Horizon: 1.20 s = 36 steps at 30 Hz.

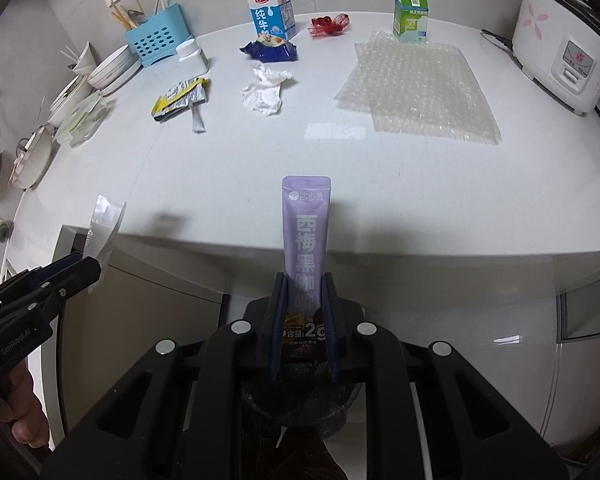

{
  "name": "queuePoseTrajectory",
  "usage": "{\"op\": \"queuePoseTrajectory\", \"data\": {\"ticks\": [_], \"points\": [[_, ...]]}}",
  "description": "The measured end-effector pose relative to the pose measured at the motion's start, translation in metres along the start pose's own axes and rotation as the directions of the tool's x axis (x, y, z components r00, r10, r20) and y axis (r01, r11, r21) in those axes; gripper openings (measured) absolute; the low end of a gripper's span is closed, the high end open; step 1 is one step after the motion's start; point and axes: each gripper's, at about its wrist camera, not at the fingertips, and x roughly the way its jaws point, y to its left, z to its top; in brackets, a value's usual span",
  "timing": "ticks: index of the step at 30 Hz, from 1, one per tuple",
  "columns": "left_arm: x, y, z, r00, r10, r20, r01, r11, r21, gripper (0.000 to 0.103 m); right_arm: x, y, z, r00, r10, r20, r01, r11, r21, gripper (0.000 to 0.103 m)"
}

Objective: Collect trash
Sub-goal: 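Carry the bag and sachet down over the green trash bin with both tools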

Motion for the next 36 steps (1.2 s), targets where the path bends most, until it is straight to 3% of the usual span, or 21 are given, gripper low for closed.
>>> {"op": "queuePoseTrajectory", "data": {"ticks": [16, 36], "points": [[0.028, -0.014, -0.077, 0.999, -0.019, -0.040, 0.019, 1.000, 0.012, 0.037, 0.022, 0.004, -0.082, 0.998, 0.035, -0.050, -0.036, 0.999, -0.012, 0.016], [0.132, -0.024, -0.142, 0.983, -0.004, -0.181, 0.016, 0.998, 0.064, 0.037, 0.068, -0.015, -0.132, 0.992, 0.000, -0.125, 0.002, 1.000, 0.015, 0.016]]}}
